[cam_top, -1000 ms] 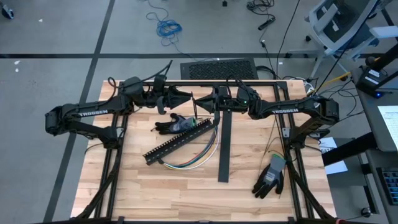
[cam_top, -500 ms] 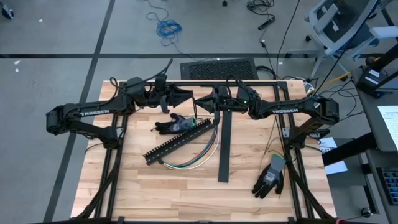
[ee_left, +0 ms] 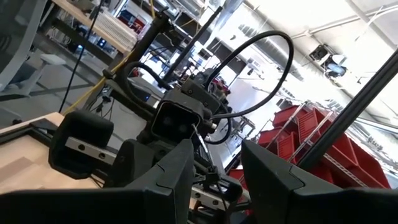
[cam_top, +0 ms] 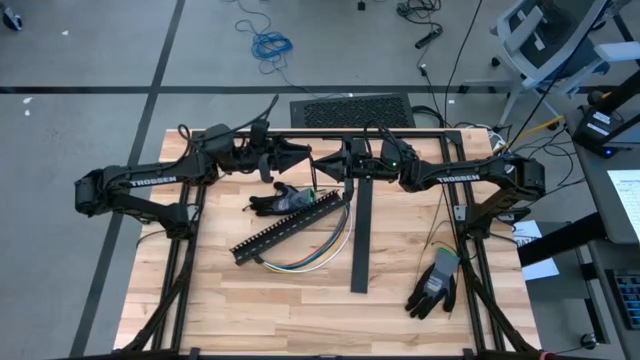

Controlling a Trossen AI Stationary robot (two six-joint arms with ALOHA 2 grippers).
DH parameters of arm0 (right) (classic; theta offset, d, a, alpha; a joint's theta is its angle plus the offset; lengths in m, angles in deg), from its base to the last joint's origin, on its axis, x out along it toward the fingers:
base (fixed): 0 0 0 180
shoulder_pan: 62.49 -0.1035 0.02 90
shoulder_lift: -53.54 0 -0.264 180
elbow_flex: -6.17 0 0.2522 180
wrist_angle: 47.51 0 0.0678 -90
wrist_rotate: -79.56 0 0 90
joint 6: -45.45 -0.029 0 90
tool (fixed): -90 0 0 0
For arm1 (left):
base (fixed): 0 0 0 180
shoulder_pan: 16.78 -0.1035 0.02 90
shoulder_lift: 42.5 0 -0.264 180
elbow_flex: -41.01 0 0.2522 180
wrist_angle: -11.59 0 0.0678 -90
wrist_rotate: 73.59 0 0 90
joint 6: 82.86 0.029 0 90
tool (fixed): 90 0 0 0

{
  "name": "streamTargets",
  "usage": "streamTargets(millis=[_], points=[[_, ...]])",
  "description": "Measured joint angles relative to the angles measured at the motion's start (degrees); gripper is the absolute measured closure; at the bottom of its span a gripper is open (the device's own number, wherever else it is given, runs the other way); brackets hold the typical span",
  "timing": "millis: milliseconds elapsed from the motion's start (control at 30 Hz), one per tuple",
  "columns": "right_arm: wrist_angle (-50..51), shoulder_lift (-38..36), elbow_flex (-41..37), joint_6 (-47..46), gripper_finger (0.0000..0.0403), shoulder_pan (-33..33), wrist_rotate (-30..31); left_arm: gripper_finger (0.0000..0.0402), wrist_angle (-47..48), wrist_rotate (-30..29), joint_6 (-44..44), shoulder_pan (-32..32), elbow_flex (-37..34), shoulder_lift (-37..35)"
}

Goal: Ziptie cables
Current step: Wrap the cable wires with black zip tie

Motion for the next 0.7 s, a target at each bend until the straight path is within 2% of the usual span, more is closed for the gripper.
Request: streamTargets(millis=[300, 400, 533, 700], points=[[0.4, 0.0, 0.0, -0.6, 0.0403, 0.0, 0.0, 0.0276, -1.0, -0.1, 0.2, 0.0, 0.0, 0.0], [0.4, 0.0, 0.0, -0.8, 0.0403, 0.0, 0.0, 0.0308, -1.0, -0.3, 1.6, 0.0, 0.0, 0.0], [0.2, 0.0, 0.0, -0.8, 0.0403, 0.0, 0.0, 0.0381, -1.3, -0.4, 3.1, 0.0, 0.0, 0.0], [-0.2, 0.0, 0.0, -0.9, 0.0403, 0.0, 0.0, 0.0399, -1.3, -1.3, 3.6, 0.0, 0.0, 0.0]])
